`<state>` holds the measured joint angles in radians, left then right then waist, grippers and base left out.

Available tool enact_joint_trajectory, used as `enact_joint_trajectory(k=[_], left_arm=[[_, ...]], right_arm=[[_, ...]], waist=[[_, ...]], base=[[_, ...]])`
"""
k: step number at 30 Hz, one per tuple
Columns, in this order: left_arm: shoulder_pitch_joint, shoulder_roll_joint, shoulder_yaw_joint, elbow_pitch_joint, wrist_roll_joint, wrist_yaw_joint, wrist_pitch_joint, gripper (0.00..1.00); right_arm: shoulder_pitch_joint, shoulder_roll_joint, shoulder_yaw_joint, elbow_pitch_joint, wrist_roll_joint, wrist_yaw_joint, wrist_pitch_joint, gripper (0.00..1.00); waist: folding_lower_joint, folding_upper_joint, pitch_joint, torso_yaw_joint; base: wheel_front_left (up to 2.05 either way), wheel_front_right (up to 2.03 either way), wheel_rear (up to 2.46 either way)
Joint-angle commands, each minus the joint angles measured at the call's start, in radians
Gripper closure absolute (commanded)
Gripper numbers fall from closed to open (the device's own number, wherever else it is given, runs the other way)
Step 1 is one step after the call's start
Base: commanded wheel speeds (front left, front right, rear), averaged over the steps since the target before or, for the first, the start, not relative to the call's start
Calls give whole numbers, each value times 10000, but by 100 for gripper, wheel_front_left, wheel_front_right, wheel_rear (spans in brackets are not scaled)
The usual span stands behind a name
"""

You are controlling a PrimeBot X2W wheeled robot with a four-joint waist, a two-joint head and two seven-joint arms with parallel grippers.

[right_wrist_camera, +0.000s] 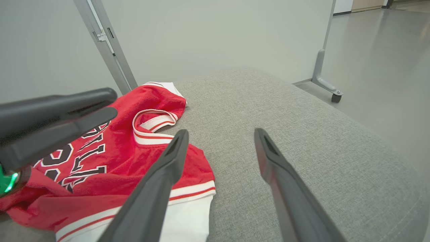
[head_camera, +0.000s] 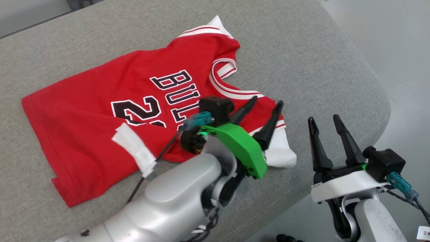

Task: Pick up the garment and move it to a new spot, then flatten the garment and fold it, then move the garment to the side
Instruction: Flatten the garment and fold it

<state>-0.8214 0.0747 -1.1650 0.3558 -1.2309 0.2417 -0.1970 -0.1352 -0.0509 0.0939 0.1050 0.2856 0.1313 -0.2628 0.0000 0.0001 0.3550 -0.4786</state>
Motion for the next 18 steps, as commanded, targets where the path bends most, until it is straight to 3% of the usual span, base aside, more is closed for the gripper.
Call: enact_joint_trajectory(k=[1,6,10,14,18], left_arm=[[106,571,208,-253,241,211,-196,0],[965,2734,1119,-1533,306,1312,-491,0],[1651,4434,1419,-1635,255,2189,-291,0],[2262,5142,1622,-1212,-234,2412,72,0],[2435,5102,1641,-818,-531,2168,335,0]], right_arm=[[160,-12,-53,-41,-131,-10,-30,0],[378,-11,-79,-132,-329,-10,-30,0],[448,-30,5,-151,-412,-10,-30,0],[311,-103,80,-173,-395,-10,-30,0],[255,-145,154,-162,-380,-10,-30,0]], waist=[[0,-1,-559,647],[0,-1,-937,1182],[0,-1,-999,1500],[0,-1,-884,1618],[0,-1,-801,1613]], base=[[0,0,0],[0,0,0],[0,0,0],[0,0,0],[0,0,0]])
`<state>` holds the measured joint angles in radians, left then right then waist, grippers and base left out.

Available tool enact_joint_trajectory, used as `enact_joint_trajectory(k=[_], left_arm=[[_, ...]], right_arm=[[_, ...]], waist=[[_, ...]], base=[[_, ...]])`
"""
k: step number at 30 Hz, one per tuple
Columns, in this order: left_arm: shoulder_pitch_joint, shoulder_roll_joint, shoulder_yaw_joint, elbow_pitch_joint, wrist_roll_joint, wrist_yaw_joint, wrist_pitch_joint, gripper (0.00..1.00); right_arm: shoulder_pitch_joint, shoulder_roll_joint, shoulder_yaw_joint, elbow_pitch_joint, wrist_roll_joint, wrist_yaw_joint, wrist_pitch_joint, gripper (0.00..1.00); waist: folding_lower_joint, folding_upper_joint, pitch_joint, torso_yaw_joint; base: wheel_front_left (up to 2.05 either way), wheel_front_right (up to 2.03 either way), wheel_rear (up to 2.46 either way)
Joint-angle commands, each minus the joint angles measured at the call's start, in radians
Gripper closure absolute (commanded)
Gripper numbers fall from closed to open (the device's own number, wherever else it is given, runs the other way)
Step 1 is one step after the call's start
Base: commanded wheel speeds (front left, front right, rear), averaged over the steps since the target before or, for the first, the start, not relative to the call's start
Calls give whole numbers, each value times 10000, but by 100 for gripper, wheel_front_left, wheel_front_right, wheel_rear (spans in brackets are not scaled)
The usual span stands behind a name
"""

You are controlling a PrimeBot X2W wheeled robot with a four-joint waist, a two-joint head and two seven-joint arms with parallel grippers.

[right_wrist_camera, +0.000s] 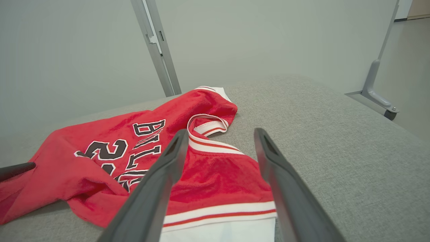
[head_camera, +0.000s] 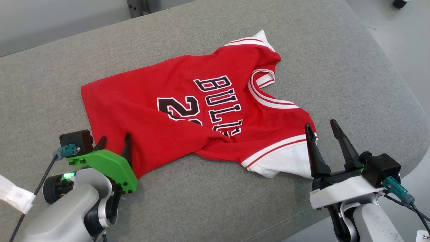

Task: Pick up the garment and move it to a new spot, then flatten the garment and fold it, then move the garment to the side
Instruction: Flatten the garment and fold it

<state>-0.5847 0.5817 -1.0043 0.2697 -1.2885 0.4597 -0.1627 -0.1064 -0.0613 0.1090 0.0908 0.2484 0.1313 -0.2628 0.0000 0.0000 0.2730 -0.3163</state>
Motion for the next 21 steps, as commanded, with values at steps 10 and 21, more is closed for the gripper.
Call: enact_joint_trajectory(k=[10,21], left_arm=[[-1,338,78,920,-185,-120,416,0],[-4,-118,-93,762,-385,-1313,652,100]], right_arm=[[74,-60,56,24,10,-9,-30,0],[20,1,94,46,0,-10,-30,0]], waist=[[0,0,43,-172],[0,0,14,-94]], base=[[0,0,0],[0,0,0]])
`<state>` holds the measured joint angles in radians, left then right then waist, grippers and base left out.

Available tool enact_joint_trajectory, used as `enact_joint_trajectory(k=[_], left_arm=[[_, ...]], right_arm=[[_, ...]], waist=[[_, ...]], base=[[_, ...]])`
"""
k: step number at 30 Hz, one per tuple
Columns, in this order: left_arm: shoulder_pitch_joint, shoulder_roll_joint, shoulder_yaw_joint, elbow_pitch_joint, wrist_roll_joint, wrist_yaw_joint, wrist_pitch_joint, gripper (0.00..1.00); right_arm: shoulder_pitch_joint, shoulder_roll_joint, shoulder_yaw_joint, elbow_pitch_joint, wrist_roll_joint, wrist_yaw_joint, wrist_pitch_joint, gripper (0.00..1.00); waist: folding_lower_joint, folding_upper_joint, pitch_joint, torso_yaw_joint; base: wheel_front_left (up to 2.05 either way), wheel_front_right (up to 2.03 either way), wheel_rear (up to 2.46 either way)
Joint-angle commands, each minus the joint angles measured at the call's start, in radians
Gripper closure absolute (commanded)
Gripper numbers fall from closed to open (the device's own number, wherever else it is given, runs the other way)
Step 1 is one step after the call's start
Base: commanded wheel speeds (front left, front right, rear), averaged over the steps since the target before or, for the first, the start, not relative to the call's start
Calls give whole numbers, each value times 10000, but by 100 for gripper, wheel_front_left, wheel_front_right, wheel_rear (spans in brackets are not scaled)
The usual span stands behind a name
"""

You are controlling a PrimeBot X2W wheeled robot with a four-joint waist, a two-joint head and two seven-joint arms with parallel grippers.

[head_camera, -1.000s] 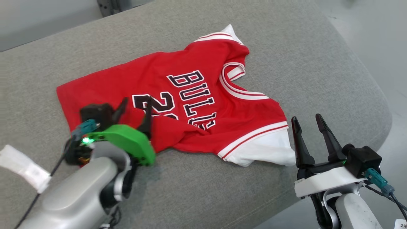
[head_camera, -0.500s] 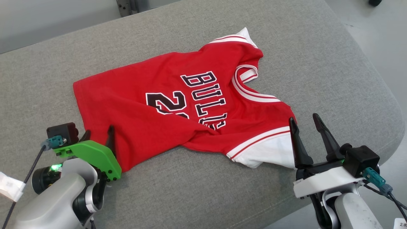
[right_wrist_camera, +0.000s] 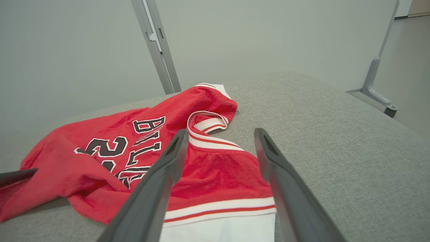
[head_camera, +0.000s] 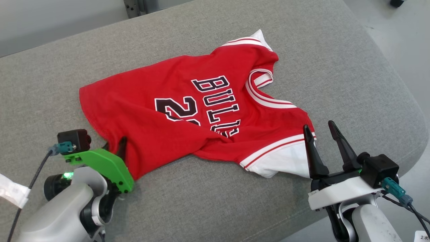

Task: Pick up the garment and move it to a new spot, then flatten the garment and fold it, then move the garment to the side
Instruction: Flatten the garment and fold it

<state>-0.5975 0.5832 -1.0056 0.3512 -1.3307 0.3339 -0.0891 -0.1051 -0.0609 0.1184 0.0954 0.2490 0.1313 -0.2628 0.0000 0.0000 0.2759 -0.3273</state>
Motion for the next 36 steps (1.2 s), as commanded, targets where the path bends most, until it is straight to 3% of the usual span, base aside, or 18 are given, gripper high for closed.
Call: enact_joint_trajectory(k=[1,7,12,16,24,25,26,27,32,36], left_arm=[[81,-102,116,-182,32,-83,-344,100],[-218,371,717,-2075,508,188,-1297,100],[-948,728,1109,-3338,675,662,-1037,100],[-2014,411,1263,-2629,595,686,-544,100],[-3537,-201,754,1263,1514,338,-331,100],[-3578,-267,706,1728,1579,302,-455,78],[-3516,-386,715,2084,1534,209,-546,21],[-3335,-502,731,2373,1401,72,-511,0],[-2688,-346,828,2793,1288,-484,-1116,0],[-1942,72,1152,2034,1181,-492,-1516,0]], right_arm=[[24,1,11,-11,-16,-10,-30,0],[182,8,123,-2,-24,-10,-30,0],[-19,28,193,-62,62,-9,-30,0],[-351,44,392,-64,160,-10,-30,0],[-640,70,580,91,250,-10,-30,0],[-598,69,571,109,269,-9,-31,0],[-536,77,553,120,283,-10,-30,0],[-457,80,539,143,281,-9,-30,0],[-106,88,362,200,163,-10,-31,0],[149,87,302,165,95,-9,-30,0]], waist=[[0,0,-30,27],[0,0,10,87],[0,0,463,80],[0,0,1003,-109],[0,0,1584,-782],[0,0,1571,-837],[0,0,1536,-873],[0,0,1475,-886],[0,0,1036,-700],[0,0,679,-351]], base=[[0,0,0],[0,0,0],[0,0,0],[0,0,0],[0,0,0],[0,0,0],[0,0,0],[0,0,0],[0,0,0],[0,0,0]])
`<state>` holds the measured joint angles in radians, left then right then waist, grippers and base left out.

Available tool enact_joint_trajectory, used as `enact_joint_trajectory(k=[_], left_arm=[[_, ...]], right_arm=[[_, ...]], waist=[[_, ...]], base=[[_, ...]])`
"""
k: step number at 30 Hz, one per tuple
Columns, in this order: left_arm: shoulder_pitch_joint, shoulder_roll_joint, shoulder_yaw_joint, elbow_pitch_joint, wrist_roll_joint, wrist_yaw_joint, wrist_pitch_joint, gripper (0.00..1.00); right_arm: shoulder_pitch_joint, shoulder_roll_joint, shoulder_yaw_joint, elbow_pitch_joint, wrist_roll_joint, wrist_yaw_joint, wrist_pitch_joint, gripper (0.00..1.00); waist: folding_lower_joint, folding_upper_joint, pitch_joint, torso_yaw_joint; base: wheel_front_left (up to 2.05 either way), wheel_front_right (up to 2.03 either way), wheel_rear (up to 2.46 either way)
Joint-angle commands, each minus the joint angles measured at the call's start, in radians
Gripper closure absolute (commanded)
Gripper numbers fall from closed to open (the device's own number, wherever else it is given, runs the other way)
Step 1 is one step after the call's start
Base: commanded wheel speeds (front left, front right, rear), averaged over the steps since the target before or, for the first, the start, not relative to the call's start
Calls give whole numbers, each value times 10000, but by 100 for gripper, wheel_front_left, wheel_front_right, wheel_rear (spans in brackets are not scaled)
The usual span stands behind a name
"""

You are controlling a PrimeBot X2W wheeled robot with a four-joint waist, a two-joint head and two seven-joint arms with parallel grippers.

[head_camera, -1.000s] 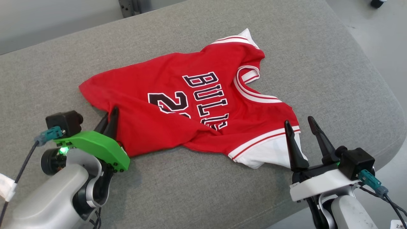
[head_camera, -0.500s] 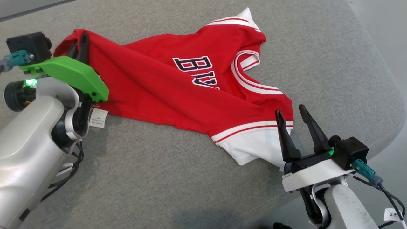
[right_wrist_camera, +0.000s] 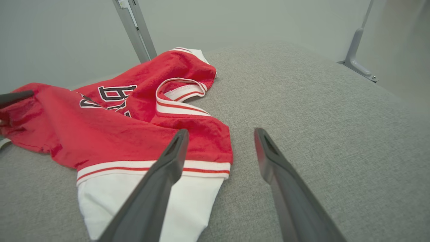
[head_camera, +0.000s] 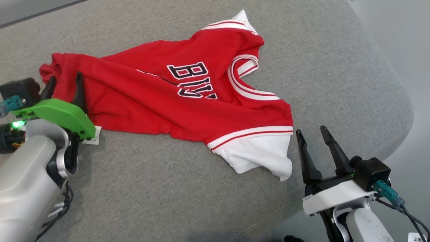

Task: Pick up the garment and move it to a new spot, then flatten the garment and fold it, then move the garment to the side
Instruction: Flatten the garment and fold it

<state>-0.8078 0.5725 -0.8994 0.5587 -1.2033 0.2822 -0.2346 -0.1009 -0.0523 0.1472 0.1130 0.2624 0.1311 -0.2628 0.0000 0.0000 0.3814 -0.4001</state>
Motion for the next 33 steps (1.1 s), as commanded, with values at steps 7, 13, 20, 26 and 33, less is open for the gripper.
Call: enact_joint_trajectory(k=[7,13,20,26,33], left_arm=[[2217,1230,669,-2898,-210,729,-120,0],[2054,1386,277,-3035,-119,551,661,0],[1231,1084,-203,-1857,215,149,1404,0],[1241,768,-385,-1067,115,-347,1540,100],[1880,803,-371,-1767,94,-269,1033,100]], right_arm=[[324,-220,-24,-136,-165,-7,-30,0],[-63,-333,123,-228,-101,-8,-30,0],[-225,-271,102,-203,-41,-8,-30,0],[-58,-202,-47,-117,-54,-8,-30,0],[310,-249,-207,-52,-174,-7,-30,0]], waist=[[0,0,-713,879],[0,0,-284,859],[0,0,164,565],[0,0,33,498],[0,0,-661,1035]], base=[[0,0,0],[0,0,0],[0,0,0],[0,0,0],[0,0,0]])
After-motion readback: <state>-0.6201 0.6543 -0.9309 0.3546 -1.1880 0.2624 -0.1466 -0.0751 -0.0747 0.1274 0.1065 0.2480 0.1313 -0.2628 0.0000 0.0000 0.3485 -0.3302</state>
